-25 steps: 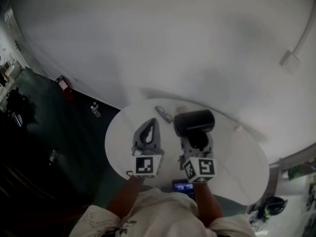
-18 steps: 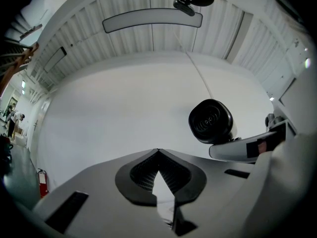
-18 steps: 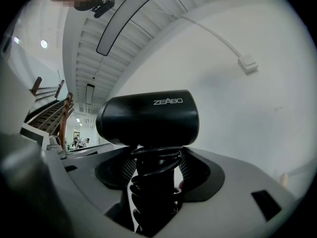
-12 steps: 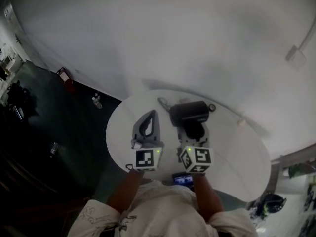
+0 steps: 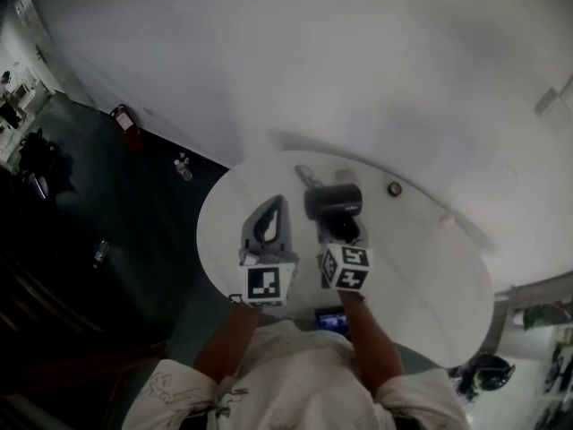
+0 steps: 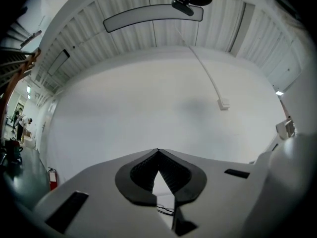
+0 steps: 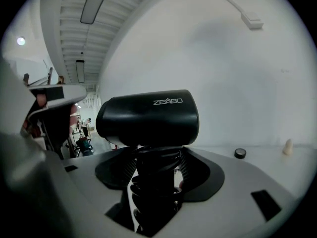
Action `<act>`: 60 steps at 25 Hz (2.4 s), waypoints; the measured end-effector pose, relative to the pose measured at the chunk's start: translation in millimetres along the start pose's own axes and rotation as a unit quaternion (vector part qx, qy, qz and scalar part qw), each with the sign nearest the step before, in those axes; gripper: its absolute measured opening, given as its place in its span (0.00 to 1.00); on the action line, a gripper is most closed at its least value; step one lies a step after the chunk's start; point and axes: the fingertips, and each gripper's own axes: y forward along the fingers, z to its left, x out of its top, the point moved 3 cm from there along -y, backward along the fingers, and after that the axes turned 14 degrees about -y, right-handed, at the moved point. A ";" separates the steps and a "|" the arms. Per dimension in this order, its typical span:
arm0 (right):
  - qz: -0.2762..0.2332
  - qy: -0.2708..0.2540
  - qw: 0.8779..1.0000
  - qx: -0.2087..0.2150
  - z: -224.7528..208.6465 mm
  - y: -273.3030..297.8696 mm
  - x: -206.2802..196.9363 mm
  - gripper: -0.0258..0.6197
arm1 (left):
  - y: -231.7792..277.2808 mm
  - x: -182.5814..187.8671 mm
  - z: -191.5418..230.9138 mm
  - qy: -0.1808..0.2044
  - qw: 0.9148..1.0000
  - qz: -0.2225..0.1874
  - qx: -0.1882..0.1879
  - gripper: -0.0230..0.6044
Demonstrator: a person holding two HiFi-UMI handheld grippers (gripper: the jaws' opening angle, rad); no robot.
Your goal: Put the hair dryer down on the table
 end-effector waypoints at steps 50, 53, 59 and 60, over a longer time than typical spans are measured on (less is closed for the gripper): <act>0.373 -0.036 0.926 0.045 15.4 44.1 -145.4 0.67 | 5.4 -31.7 3.9 0.006 0.999 0.042 0.006 0.03; 0.371 -0.004 0.925 0.078 27.9 41.4 -146.5 0.70 | 5.2 -31.8 5.0 0.004 0.999 0.041 0.007 0.03; 0.381 0.033 0.918 0.106 39.4 27.4 -143.9 0.71 | 6.9 -30.9 3.3 0.001 0.999 0.039 0.004 0.03; 0.372 0.028 0.922 0.100 36.3 27.1 -139.9 0.72 | 7.2 -30.6 3.2 0.002 0.999 0.039 0.002 0.03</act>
